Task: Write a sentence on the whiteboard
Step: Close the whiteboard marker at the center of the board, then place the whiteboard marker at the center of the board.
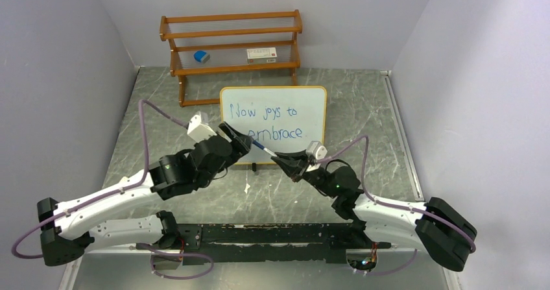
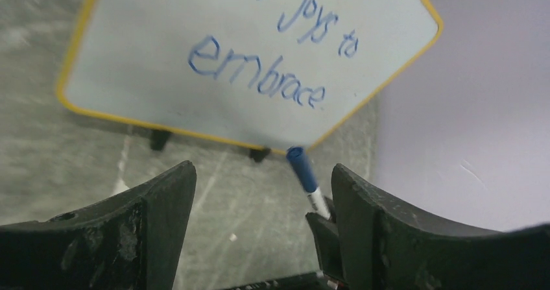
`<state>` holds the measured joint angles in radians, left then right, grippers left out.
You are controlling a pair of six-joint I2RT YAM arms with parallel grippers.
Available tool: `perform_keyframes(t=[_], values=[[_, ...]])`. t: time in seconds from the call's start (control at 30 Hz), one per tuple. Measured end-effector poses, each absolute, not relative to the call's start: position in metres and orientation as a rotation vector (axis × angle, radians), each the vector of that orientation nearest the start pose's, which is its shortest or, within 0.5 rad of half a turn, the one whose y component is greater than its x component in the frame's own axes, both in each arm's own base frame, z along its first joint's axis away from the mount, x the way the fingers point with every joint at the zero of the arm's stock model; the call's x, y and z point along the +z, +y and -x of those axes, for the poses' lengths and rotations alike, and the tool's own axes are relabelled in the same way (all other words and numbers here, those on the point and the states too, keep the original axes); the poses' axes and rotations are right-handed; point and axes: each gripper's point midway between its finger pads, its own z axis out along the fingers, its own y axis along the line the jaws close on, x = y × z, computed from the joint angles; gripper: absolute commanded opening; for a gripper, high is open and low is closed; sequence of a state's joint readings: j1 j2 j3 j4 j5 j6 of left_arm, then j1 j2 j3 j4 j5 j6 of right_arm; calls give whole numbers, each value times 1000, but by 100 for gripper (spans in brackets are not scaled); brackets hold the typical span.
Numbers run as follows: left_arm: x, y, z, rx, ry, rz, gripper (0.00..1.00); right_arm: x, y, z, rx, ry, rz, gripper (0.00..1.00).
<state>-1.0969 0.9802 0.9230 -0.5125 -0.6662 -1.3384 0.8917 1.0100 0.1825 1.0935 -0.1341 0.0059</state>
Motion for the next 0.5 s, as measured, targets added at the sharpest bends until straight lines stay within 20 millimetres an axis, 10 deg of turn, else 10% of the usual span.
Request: perform_keyframes(t=[0.5], values=[[295,-186,-233,-291,1843,96,97,110,291,-161,929,1514,928,0]])
